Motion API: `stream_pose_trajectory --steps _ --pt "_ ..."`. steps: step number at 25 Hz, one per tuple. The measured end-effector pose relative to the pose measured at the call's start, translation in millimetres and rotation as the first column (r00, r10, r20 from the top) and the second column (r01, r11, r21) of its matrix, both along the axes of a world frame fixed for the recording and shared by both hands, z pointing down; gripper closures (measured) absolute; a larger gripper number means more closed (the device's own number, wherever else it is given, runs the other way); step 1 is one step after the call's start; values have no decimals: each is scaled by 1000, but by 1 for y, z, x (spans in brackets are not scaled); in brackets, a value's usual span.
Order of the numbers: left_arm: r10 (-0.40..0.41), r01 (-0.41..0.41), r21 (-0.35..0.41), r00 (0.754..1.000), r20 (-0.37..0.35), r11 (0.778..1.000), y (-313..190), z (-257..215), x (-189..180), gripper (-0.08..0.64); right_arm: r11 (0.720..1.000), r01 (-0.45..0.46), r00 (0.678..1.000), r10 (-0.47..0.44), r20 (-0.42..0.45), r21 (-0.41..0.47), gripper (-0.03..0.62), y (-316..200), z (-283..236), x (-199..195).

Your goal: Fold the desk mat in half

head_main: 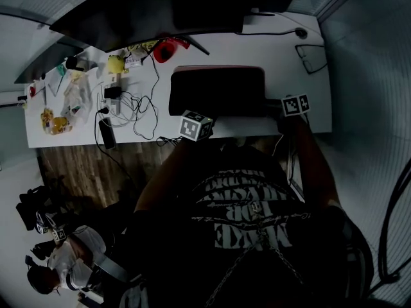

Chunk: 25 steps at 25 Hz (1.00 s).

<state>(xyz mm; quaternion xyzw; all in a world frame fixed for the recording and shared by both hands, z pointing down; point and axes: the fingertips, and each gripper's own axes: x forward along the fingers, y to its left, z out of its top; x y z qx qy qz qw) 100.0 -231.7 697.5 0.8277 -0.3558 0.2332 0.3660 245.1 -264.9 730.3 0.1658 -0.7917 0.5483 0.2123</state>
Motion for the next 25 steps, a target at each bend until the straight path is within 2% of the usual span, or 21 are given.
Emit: stream_pose_trajectory --steps 1,3,6,7,8,9,10,13,16,18,20,21,23,25 --pt "1 -1 0 1000 8 1000 2 -4 -2 554 1000 -9 1000 8 27 14 441 -4 -4 -4" --pt "-19 19 15 1000 -2 1000 1 -17 -6 554 999 3 1000 -3 16 53 457 -11 -3 -8" --pt "-50 52 57 998 -26 997 -8 -39 -14 554 987 61 993 -45 -105 152 451 -23 6 -16" --pt "-51 52 70 998 -25 996 -9 -46 -17 554 973 85 985 -50 -165 213 451 -26 6 -20" --pt "-46 47 83 999 -16 995 -9 -51 -22 554 948 119 971 -49 -234 294 451 -28 4 -23" --pt "-35 35 100 999 1 994 -9 -55 -27 554 907 163 953 -43 -300 388 472 -29 -1 -27" --pt "-19 16 123 1000 22 992 -10 -60 -32 553 852 207 936 -30 -350 481 524 -29 -11 -33" --pt "40 -54 212 997 71 976 -22 -86 -46 552 664 303 918 -10 -397 684 568 -18 -65 -61" --pt "96 -116 303 992 79 946 -35 -121 -54 479 460 423 887 -35 -460 781 574 11 -105 -90" --pt "133 -162 375 986 101 913 -43 -144 -59 436 361 484 862 -39 -506 797 574 25 -120 -104" --pt "183 -238 450 970 162 861 -46 -164 -65 407 285 538 832 -33 -553 793 574 32 -125 -114" --pt "219 -290 476 955 200 830 -45 -171 -66 395 256 562 818 -32 -574 786 574 36 -126 -118" --pt "308 -411 503 910 277 761 -37 -179 -64 372 220 590 801 -40 -597 777 574 41 -128 -126" --pt "394 -522 501 852 345 690 -32 -176 -59 332 203 598 797 -44 -603 775 574 41 -132 -133"
